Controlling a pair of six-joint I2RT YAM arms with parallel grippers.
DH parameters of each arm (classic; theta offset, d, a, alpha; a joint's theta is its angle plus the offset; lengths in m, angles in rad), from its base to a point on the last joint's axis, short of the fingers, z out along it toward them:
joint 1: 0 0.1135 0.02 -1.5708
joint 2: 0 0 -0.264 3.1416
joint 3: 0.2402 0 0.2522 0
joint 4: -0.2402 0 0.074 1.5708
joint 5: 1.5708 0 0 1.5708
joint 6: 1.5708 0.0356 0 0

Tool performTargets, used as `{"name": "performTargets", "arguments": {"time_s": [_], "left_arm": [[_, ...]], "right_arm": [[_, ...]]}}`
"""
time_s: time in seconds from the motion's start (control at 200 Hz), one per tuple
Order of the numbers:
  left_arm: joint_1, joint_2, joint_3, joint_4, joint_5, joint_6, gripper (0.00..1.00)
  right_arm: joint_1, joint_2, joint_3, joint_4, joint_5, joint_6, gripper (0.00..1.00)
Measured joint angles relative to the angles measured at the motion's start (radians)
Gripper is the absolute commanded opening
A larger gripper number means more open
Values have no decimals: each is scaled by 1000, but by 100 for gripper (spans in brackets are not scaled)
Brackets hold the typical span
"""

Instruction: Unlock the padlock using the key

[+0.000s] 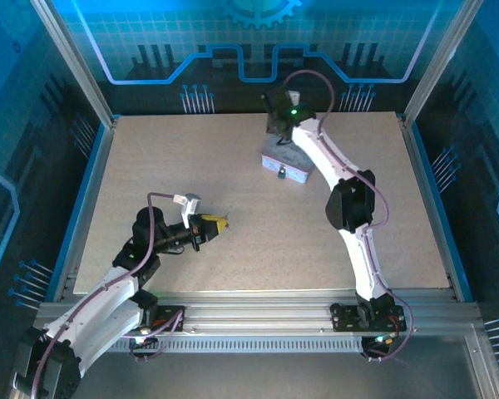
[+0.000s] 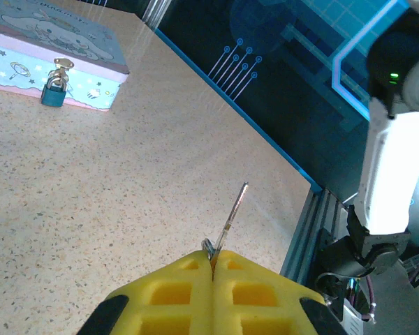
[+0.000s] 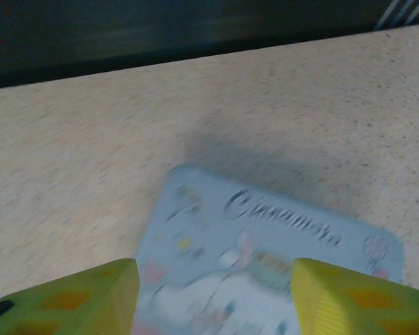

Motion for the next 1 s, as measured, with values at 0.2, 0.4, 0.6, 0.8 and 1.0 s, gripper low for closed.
{"name": "performTargets", "arguments": {"time_s": [0.2,0.4,0.6,0.8,1.0], "left_arm": [[0,9,0,-2,0,3,0],[0,39,0,-1,0,3,0],[-1,46,-11,-1,0,3,0],[-2,41,-11,-3,0,3,0],[-5,-24,-16,-11,-1,2,0]], "right_arm": [[-148,128,34,-17,-150,0,60],[-182,184,111,11,-320,-49,61],[-182,243,201,38,-516,-127,59],[-182,244,171,51,-583,-177,54],[-176,121,-51,113,-616,-204,54]]}}
